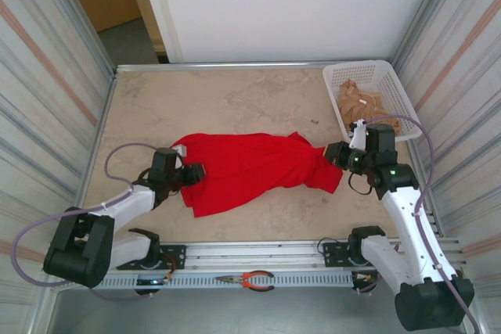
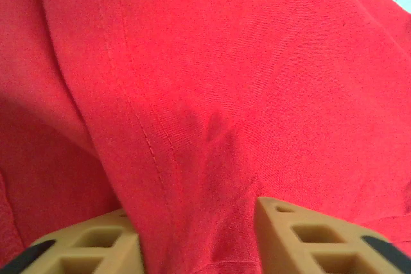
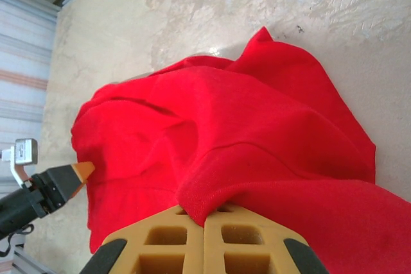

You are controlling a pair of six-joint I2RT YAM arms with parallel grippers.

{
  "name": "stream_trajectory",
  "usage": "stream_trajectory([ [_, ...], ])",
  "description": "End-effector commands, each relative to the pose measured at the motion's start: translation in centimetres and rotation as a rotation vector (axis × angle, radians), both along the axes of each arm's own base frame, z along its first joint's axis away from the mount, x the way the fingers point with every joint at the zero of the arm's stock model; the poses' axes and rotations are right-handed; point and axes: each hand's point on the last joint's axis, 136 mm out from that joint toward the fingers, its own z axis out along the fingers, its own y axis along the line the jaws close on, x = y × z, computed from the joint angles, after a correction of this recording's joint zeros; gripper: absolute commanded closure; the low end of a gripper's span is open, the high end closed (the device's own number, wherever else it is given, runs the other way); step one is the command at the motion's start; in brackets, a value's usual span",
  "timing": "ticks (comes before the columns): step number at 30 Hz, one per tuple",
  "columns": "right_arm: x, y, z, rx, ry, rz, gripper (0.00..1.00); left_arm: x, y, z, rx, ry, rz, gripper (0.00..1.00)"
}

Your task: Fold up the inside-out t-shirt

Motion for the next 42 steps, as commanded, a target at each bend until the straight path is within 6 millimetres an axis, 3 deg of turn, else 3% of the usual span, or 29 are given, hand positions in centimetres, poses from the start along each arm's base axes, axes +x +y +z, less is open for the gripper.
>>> stream_trajectory([
  [1, 0.2, 0.1, 0.6, 0.013, -0.021, 0.0, 1.0, 2.0, 0.1, 2.2, 0.013, -0.085, 0.007, 0.63],
  [8, 0.1, -0.1, 0.7, 0.01, -0.024, -0.005, 1.0, 2.8, 0.0, 1.9, 0.017, -0.073, 0.0, 0.82],
  [10, 0.1, -0.1, 0.6, 0.007, -0.023, -0.006, 1.0, 3.0, 0.0, 1.9, 0.013, -0.073, 0.001, 0.97],
  [13, 0.0, -0.2, 0.6, -0.001, -0.024, -0.007, 1.0, 3.3, 0.0, 3.6, -0.021, -0.098, 0.001, 1.0],
  [16, 0.0, -0.6, 0.7, -0.011, -0.023, -0.013, 1.0, 3.8, 0.0, 8.0, -0.101, -0.163, 0.013, 1.0],
  [21, 0.3, -1.4, 1.5, -0.011, -0.034, -0.023, 1.0, 4.3, 0.8, 18.5, -0.281, -0.304, 0.037, 1.0],
  [23, 0.4, -1.5, 1.9, -0.006, -0.042, -0.023, 1.0, 4.4, 1.0, 21.7, -0.34, -0.345, 0.031, 1.0],
  [27, 0.3, -1.3, 2.6, 0.004, -0.05, 0.0, 1.0, 4.5, 1.0, 25.2, -0.4, -0.372, 0.003, 1.0],
  [32, -0.4, -1.2, 2.3, 0.008, -0.039, 0.012, 1.0, 4.5, 0.9, 26.6, -0.43, -0.388, -0.01, 1.0],
  [36, -0.9, -1.1, 1.1, 0.012, -0.013, 0.016, 1.0, 4.4, 0.6, 26.6, -0.447, -0.376, -0.02, 1.0],
  [39, -1.2, -0.9, -0.2, 0.019, 0.027, 0.025, 1.0, 4.4, 0.7, 25.5, -0.445, -0.346, -0.007, 1.0],
  [42, -1.3, -1.2, -2.8, 0.0, 0.101, 0.011, 1.0, 4.4, 1.2, 23.3, -0.428, -0.292, 0.032, 1.0],
])
